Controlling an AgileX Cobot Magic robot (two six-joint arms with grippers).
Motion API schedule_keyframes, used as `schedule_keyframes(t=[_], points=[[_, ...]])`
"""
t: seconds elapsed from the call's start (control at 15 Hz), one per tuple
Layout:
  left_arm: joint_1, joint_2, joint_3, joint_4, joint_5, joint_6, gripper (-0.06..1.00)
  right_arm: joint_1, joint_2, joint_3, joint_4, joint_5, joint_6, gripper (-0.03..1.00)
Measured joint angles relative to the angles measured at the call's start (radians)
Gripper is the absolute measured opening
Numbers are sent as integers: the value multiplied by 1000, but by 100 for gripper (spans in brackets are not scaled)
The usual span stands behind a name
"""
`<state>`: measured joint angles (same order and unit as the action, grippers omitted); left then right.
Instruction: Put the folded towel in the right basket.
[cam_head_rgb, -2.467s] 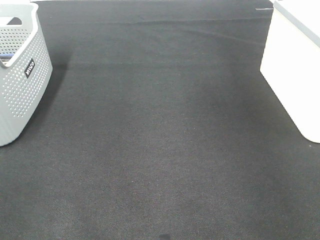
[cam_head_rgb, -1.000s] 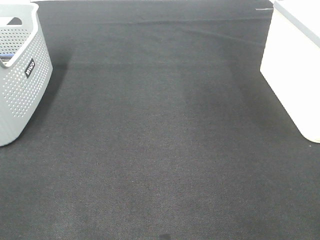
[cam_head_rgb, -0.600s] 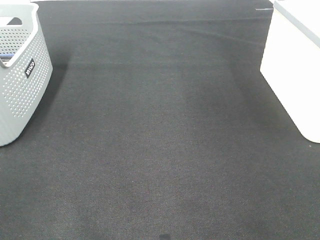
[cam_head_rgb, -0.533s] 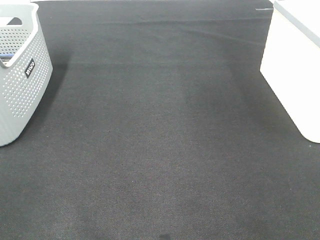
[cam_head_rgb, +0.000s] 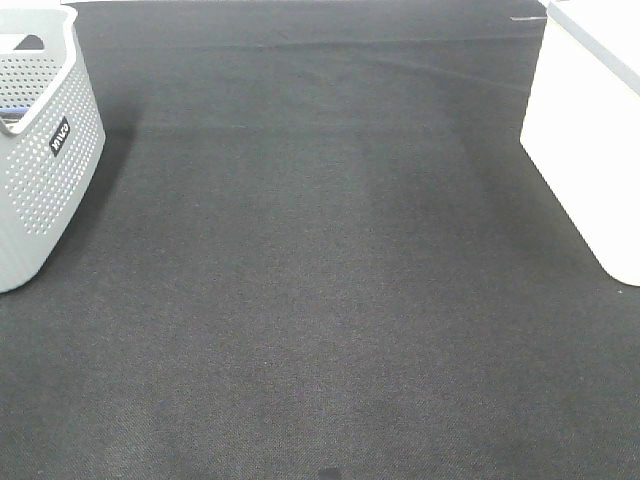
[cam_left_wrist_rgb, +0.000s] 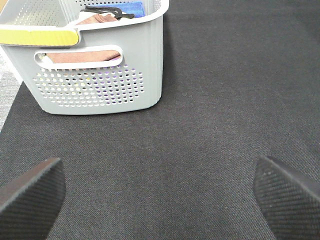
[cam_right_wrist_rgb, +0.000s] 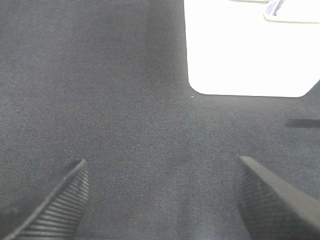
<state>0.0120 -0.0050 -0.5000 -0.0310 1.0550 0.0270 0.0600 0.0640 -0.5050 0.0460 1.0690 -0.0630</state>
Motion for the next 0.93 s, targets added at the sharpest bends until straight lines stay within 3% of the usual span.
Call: schedule_keyframes(t=[0.93], points=[[0, 0, 0, 0, 0, 0, 97, -2, -71, 0, 0, -3, 0, 75]])
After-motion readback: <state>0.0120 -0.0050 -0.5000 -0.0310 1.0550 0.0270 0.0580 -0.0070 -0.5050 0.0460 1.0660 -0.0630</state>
